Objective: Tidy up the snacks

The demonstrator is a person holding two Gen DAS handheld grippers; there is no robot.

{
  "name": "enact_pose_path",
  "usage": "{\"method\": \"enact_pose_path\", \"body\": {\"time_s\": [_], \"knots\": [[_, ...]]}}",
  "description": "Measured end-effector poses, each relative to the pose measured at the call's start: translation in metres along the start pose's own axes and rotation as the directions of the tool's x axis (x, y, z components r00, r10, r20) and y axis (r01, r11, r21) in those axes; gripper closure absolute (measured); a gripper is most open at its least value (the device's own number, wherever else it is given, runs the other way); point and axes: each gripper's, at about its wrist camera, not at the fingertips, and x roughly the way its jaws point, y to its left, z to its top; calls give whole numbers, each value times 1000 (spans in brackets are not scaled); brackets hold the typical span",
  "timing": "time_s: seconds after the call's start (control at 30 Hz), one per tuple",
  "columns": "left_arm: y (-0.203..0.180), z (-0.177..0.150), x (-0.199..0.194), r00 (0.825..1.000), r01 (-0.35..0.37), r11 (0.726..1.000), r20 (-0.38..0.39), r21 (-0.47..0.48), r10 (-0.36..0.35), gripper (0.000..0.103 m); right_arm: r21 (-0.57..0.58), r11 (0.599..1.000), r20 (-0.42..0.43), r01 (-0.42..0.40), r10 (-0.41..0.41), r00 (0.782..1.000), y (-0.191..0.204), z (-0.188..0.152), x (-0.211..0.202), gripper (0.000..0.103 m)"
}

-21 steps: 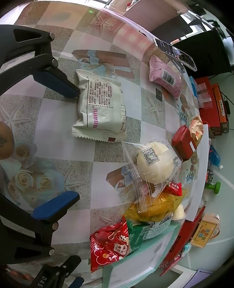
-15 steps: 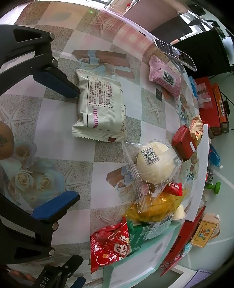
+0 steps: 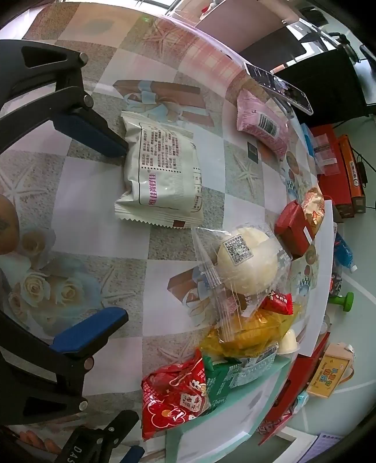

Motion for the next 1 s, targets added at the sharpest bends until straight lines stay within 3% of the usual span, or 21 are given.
{"method": "enact_pose_path", "body": {"time_s": [1.0], "knots": [[-1, 1, 0, 1000, -4, 1000, 4, -3, 4, 0, -3, 1000, 16, -7, 7, 1000, -3, -1, -3, 0]]}}
